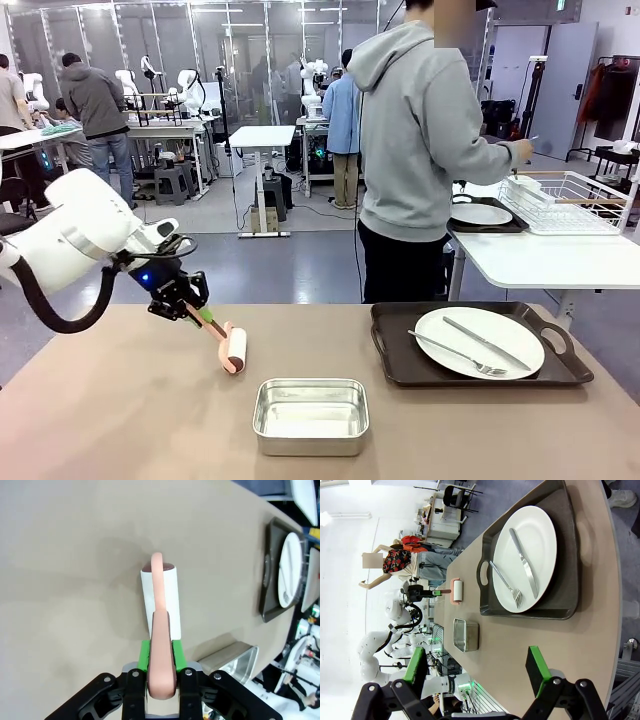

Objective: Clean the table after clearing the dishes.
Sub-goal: When the left (or right) Handle tray is removed, use the left hand (or right hand) to clean the left (or right) side of the table with the Lint Roller.

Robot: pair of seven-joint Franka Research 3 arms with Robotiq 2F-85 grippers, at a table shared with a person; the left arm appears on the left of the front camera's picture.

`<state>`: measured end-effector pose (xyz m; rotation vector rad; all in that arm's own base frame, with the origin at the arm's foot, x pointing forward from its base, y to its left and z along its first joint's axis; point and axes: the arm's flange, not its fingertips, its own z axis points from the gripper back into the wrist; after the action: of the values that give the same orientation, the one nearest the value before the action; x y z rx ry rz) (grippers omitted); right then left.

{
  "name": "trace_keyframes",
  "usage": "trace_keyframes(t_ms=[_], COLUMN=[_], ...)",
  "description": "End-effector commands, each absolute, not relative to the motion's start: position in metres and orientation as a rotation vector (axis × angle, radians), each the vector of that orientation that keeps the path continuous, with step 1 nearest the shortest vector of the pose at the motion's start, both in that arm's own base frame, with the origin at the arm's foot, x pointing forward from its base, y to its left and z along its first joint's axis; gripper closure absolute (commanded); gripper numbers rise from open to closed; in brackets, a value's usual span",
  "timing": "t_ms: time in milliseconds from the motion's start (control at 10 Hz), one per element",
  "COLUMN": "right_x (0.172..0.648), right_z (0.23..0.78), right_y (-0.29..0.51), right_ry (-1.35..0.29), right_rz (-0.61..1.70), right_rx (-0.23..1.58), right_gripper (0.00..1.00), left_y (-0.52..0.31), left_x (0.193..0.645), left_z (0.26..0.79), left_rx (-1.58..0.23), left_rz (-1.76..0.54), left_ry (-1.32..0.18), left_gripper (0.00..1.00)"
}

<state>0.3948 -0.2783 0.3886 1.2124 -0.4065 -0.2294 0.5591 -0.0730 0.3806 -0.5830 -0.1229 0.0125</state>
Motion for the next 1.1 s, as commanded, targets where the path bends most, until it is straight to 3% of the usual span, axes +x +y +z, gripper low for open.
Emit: trace_keyframes(t_ms=[0, 400, 1000], right_x=[0.394, 0.394, 0.394], right_z=[0.391, 0.391, 0.391], right_y=[-0.277, -0.277, -0.277], right_ry=[-0.407, -0.407, -0.407], right_rz=[-0.228, -0.228, -0.228], right_rx=[1.212, 1.212, 1.212], right_gripper=[0.00, 0.00, 0.00], left_y=[-0.027, 0.050, 0.126], left_x=[0.557, 0.552, 0.532], left_z=[0.347, 0.340, 0.351], left_rx=[-0.638, -0.582, -0.346], left_rz=[-0.068, -0.101, -0.041], left_ry=[-0.132, -0.120, -0.113], left_gripper=[0.79, 0.79, 0.79])
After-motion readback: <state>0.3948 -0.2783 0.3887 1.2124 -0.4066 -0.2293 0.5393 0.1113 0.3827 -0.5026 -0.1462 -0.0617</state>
